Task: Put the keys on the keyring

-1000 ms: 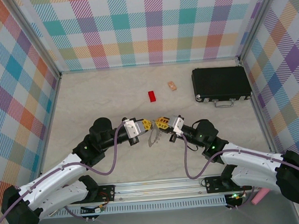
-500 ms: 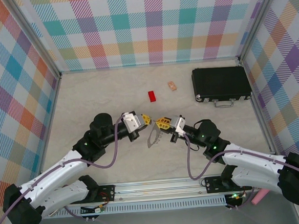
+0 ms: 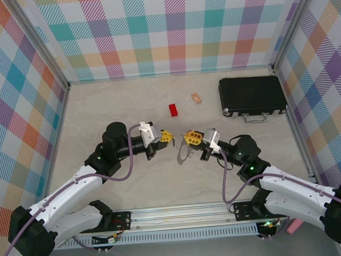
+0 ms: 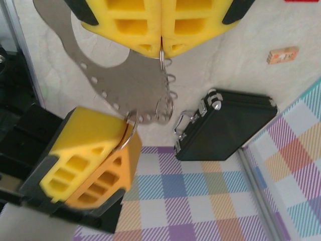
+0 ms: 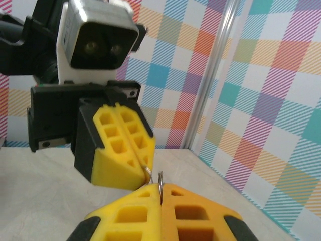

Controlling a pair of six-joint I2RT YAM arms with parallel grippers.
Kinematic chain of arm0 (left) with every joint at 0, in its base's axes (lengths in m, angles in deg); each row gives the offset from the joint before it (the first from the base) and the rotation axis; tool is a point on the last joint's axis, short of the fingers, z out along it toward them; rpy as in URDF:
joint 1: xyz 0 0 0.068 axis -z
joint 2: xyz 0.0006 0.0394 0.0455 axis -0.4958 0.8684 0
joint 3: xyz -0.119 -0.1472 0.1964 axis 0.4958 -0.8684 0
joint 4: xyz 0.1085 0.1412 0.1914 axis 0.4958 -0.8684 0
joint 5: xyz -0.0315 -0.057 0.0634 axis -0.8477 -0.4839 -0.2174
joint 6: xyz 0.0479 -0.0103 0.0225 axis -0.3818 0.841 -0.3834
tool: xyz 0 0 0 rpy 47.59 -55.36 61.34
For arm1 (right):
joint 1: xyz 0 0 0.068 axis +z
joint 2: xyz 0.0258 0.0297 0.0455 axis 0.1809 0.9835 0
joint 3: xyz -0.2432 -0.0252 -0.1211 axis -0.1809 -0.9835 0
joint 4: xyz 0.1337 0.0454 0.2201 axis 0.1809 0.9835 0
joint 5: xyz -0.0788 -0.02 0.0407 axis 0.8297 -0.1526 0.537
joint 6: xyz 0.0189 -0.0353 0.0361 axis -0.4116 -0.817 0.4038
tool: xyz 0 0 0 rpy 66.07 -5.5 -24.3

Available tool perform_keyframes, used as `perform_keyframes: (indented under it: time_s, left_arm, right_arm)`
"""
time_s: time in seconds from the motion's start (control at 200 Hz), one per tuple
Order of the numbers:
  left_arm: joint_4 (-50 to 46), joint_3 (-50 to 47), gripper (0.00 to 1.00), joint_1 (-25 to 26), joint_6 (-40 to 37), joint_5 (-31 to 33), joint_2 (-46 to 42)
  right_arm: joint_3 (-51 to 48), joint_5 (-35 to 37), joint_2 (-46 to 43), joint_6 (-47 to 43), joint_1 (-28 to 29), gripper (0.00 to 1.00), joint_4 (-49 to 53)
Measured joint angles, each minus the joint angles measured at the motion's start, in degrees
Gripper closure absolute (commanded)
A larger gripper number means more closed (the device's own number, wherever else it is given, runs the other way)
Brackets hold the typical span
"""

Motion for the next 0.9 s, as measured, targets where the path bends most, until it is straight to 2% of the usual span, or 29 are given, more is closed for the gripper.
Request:
perform_keyframes:
  time_s: [0.355, 0.905]
  left_arm:
    - [-2.47, 2.80, 1.00, -0.04, -2.97, -4.48, 0.79]
    - [-2.47, 2.80, 1.00, -0.04, -2.93, -6.43, 1.70]
  right_arm:
    - [0.02, -2.75, 1.51, 0.11, 0.00, 1.00, 0.26]
    - [0.02, -3.15, 2.78, 0.11, 0.00, 1.00, 0.42]
